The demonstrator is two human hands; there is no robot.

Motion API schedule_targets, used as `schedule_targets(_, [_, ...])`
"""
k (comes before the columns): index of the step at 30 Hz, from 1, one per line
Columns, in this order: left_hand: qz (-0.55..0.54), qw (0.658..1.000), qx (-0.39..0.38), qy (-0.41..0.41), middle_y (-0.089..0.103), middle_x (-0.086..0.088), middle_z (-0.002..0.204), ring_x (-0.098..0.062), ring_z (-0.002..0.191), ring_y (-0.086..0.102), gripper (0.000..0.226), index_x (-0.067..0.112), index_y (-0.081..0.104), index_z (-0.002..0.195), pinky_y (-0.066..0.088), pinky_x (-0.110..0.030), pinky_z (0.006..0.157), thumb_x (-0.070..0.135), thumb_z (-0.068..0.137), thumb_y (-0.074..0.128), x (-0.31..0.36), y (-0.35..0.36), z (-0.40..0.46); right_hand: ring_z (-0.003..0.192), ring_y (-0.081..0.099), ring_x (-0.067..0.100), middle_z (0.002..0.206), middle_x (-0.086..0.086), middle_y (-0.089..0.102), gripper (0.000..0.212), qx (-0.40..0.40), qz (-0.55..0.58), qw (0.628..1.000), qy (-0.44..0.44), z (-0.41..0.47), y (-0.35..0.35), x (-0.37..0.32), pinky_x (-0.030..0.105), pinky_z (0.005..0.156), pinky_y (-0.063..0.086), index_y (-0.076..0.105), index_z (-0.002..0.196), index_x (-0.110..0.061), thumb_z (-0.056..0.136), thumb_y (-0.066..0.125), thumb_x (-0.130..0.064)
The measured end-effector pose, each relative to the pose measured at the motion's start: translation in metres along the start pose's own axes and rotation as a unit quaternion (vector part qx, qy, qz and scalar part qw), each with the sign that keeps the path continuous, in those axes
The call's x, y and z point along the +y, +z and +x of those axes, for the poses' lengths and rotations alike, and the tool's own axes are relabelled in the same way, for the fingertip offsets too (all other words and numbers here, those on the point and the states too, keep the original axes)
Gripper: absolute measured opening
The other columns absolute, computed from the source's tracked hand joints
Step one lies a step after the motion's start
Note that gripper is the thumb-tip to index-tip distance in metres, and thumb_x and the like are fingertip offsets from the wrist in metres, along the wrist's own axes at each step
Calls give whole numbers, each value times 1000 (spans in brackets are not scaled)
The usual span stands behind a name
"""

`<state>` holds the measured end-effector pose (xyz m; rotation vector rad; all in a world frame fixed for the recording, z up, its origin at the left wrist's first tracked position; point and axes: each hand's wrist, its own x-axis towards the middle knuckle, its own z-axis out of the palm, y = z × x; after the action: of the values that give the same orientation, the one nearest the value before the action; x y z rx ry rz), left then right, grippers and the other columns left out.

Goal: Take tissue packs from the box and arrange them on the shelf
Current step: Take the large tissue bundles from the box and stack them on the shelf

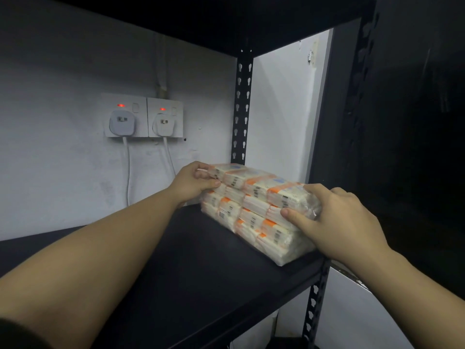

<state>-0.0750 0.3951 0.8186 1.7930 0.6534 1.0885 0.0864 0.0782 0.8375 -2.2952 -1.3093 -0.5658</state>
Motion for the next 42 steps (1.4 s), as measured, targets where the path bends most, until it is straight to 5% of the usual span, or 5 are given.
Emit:
schedule_targets(5, [19,999,-31,-21,77,-7,109,-22,100,77,48,17,65,122,62,-42,91,19,80,89,-5,-6,-1,111,61,19,125,-6,63,93,2,16,1000,-15,-2,3,7,42,79,61,42,146,-42,71,36,-97])
schedule_targets(13, [94,994,-10,-50,71,-9,118,-22,101,74,48,20,62,126,62,-44,92,34,86,84,2,-6,-14,109,65,18,131,-5,63,91,-4,110,994,-18,-7,6,8,40,83,62,43,145,-35,72,59,-86])
schedule_targets(22, [232,968,53,-78,61,-11,136,-28,116,63,72,10,48,144,52,-35,94,51,90,73,19,5,-33,119,58,18,138,-4,56,94,-10,137,990,-13,-16,4,8,41,92,59,40,148,-34,72,64,-83])
schedule_targets(32, [454,888,-64,-32,49,-10,155,-29,138,51,73,10,43,153,41,-36,109,55,98,59,61,-18,-119,126,45,22,139,-3,51,73,95,21,993,-61,-59,-12,-12,45,102,46,50,141,-33,84,55,-77])
schedule_targets(42, [488,869,-80,14,42,-8,160,-27,145,42,76,15,39,157,37,-42,117,62,99,52,105,-28,-285,150,31,20,162,-3,40,74,-28,75,989,-124,-146,-22,-46,46,120,31,39,157,-30,94,52,-69])
